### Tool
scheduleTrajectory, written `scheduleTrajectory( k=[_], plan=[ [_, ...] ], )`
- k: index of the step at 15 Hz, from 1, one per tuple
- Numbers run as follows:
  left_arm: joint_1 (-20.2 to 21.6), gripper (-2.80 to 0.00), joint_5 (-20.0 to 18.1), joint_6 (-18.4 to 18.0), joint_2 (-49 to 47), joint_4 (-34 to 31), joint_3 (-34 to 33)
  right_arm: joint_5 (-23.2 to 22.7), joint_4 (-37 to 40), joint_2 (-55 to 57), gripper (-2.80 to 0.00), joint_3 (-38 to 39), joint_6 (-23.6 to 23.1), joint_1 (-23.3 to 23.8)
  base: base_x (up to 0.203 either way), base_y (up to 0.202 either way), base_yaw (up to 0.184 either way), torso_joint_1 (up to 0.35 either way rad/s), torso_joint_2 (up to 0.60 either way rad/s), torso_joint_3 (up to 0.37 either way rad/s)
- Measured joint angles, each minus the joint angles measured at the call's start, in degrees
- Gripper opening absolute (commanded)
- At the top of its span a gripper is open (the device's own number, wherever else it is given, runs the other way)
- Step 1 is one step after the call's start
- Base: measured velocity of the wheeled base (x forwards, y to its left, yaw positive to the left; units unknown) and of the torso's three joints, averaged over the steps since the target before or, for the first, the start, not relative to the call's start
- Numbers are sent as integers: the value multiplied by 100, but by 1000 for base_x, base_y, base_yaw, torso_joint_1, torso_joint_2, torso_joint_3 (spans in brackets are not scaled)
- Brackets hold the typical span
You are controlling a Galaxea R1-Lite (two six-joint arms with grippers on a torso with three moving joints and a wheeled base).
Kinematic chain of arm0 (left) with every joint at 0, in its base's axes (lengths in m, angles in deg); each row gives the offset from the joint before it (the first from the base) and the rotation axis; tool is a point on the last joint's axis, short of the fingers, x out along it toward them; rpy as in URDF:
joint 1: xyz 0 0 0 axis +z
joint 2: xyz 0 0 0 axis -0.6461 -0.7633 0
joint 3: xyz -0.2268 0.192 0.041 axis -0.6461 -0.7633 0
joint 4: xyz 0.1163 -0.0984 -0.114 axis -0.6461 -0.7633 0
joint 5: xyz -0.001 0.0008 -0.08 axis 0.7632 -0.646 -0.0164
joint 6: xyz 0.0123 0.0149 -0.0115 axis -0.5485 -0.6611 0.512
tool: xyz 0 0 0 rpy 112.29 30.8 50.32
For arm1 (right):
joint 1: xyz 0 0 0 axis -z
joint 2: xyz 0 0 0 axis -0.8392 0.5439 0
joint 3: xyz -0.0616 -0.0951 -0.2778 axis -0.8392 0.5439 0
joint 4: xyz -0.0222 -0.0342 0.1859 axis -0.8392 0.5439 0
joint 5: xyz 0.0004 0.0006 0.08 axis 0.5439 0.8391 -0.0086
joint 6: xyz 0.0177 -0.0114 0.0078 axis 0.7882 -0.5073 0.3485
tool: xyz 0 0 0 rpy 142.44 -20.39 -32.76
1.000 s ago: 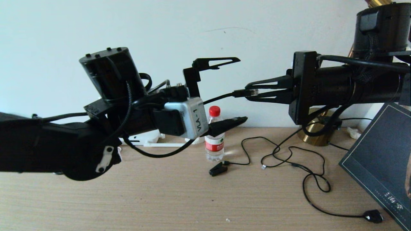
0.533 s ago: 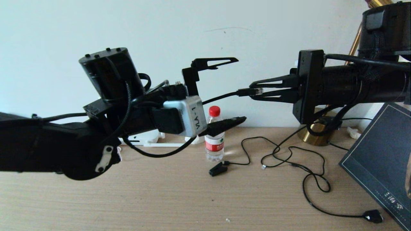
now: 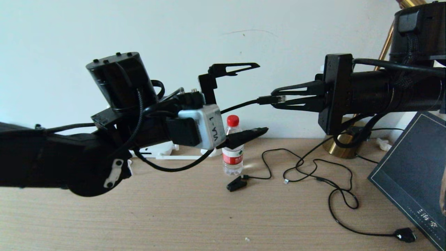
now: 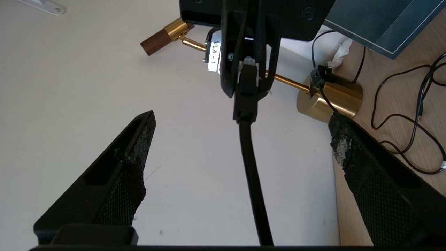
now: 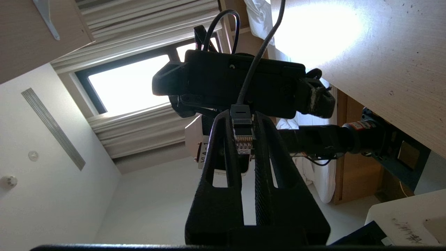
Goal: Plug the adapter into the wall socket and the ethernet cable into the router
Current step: Hand it to the other hand
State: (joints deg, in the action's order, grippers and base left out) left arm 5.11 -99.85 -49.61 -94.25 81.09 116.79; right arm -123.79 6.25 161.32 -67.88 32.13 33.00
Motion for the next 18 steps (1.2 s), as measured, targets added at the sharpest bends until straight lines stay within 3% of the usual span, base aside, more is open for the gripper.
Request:
scheduleTrajectory(
  k=[1, 2, 17, 18],
  plan=[
    [-1, 0, 0, 0, -3, 0, 9, 0, 0, 0, -280, 0, 0, 0, 0, 0, 0, 0, 0, 0],
    [-4, -280, 1, 0, -7, 0, 11, 0, 0, 0, -280, 0, -2, -1, 0, 0, 0, 0, 0, 0],
    [-113, -280, 15, 68, -5, 30, 22, 11, -18, 54, -280, -5, -23, -9, 0, 0, 0, 0, 0, 0],
    [-116, -280, 15, 68, -5, 34, 20, 33, -18, 56, 0, 0, -44, -9, 0, 0, 0, 0, 0, 0]
  ],
)
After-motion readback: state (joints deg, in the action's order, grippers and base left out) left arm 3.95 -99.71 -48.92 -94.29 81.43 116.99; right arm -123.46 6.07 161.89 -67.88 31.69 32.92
